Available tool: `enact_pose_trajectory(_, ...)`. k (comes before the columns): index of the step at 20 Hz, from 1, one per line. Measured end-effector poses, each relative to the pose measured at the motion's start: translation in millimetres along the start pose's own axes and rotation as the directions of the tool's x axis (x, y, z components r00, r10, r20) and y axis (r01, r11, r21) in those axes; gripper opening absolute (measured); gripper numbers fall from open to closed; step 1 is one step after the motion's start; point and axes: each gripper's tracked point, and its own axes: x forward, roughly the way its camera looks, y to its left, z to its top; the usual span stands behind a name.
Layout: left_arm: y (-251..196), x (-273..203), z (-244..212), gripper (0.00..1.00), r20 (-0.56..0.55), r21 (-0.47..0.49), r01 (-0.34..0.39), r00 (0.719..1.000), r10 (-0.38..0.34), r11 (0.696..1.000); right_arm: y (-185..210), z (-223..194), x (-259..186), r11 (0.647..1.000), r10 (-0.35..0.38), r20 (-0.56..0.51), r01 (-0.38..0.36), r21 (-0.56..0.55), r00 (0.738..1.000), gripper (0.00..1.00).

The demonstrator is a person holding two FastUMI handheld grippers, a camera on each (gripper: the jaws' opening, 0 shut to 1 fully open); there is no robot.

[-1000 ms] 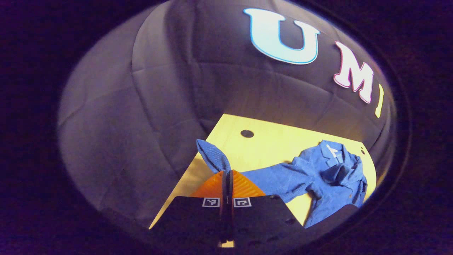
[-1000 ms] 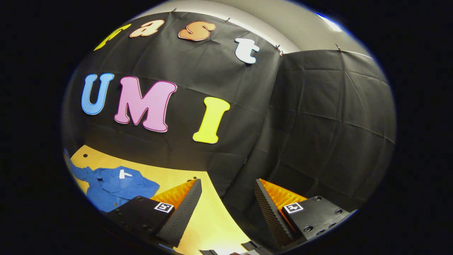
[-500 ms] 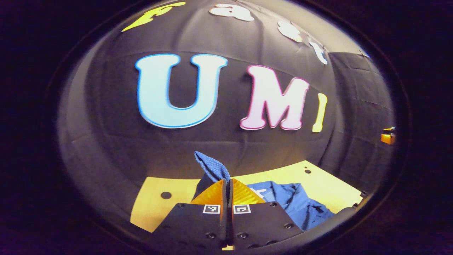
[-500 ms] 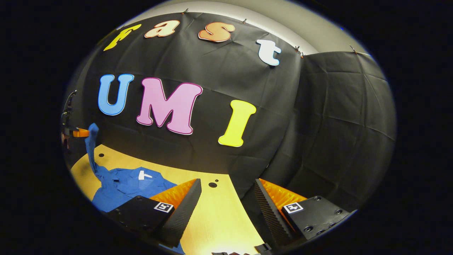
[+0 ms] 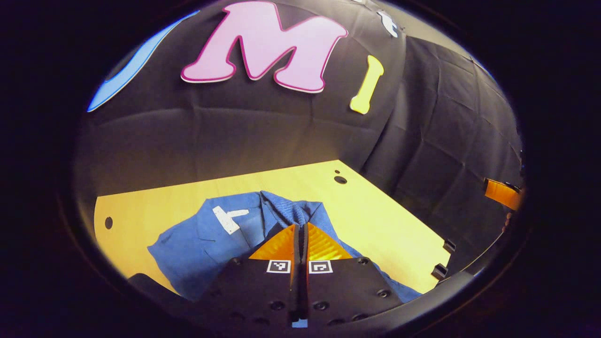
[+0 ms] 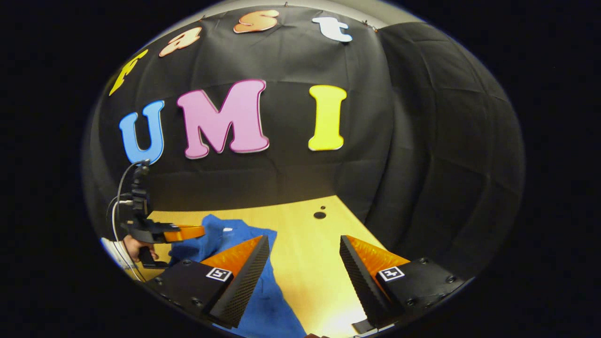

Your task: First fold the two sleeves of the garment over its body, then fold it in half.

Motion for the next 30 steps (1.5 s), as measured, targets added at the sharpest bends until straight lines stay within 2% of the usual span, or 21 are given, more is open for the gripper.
enact_pose_trajectory(3, 5, 28, -14, 0.0, -0.093, 0.014, -0.014, 0.996, 0.015, 1.0, 17, -48, 12, 0.999, 0.039, -0.109, -0.041, -0.016, 0.993, 0.97)
enact_pose_trajectory(5, 0, 44, -34, 0.0, -0.18, 0.008, 0.003, 0.984, -0.001, 1.0, 20, -63, 13, 0.998, 0.061, -0.155, -0.064, -0.012, 0.986, 0.97)
enact_pose_trajectory(7, -4, 46, -55, 0.21, -0.246, -0.008, 0.001, 0.969, -0.003, 1.0, 19, -76, 16, 0.996, 0.07, -0.182, -0.078, -0.037, 0.981, 0.97)
enact_pose_trajectory(10, -3, 38, -56, 0.86, -0.203, 0.007, -0.042, 0.978, 0.043, 0.999, 19, -89, 19, 0.993, 0.096, -0.208, -0.108, -0.049, 0.973, 0.97)
enact_pose_trajectory(12, 6, 13, -56, 0.85, -0.183, 0.003, -0.11, 0.977, 0.108, 0.994, 21, -98, 22, 0.99, 0.113, -0.225, -0.129, -0.057, 0.968, 0.97)
enact_pose_trajectory(14, 23, -27, -67, 0.85, -0.182, -0.019, -0.204, 0.963, 0.197, 0.979, 24, -108, 19, 0.985, 0.13, -0.242, -0.153, -0.077, 0.961, 0.97)
enact_pose_trajectory(17, 40, -108, -109, 0.85, -0.221, -0.121, -0.327, 0.929, 0.296, 0.937, 37, -134, 5, 0.975, 0.182, -0.318, -0.213, -0.063, 0.93, 0.97)
enact_pose_trajectory(19, 50, -164, -161, 0.85, -0.299, -0.202, -0.408, 0.891, 0.341, 0.89, 43, -150, -10, 0.968, 0.207, -0.362, -0.244, -0.057, 0.909, 0.97)
enact_pose_trajectory(21, 58, -216, -228, 0.81, -0.431, -0.234, -0.515, 0.815, 0.387, 0.825, 43, -171, -20, 0.963, 0.211, -0.41, -0.261, -0.069, 0.887, 0.97)
enact_pose_trajectory(23, 55, -247, -287, 0.85, -0.539, -0.259, -0.581, 0.75, 0.384, 0.771, 40, -199, -35, 0.96, 0.206, -0.484, -0.273, -0.07, 0.85, 0.97)
enact_pose_trajectory(25, 41, -261, -325, 0.85, -0.62, -0.289, -0.609, 0.707, 0.341, 0.738, 34, -221, -46, 0.96, 0.191, -0.55, -0.272, -0.069, 0.813, 0.98)
enact_pose_trajectory(26, 36, -261, -336, 0.85, -0.642, -0.291, -0.618, 0.692, 0.33, 0.73, 32, -233, -53, 0.961, 0.18, -0.589, -0.27, -0.067, 0.788, 0.98)
enact_pose_trajectory(30, 28, -261, -354, 0.85, -0.709, -0.224, -0.634, 0.627, 0.323, 0.741, 9, -277, -75, 0.97, 0.103, -0.723, -0.23, -0.08, 0.684, 0.98)
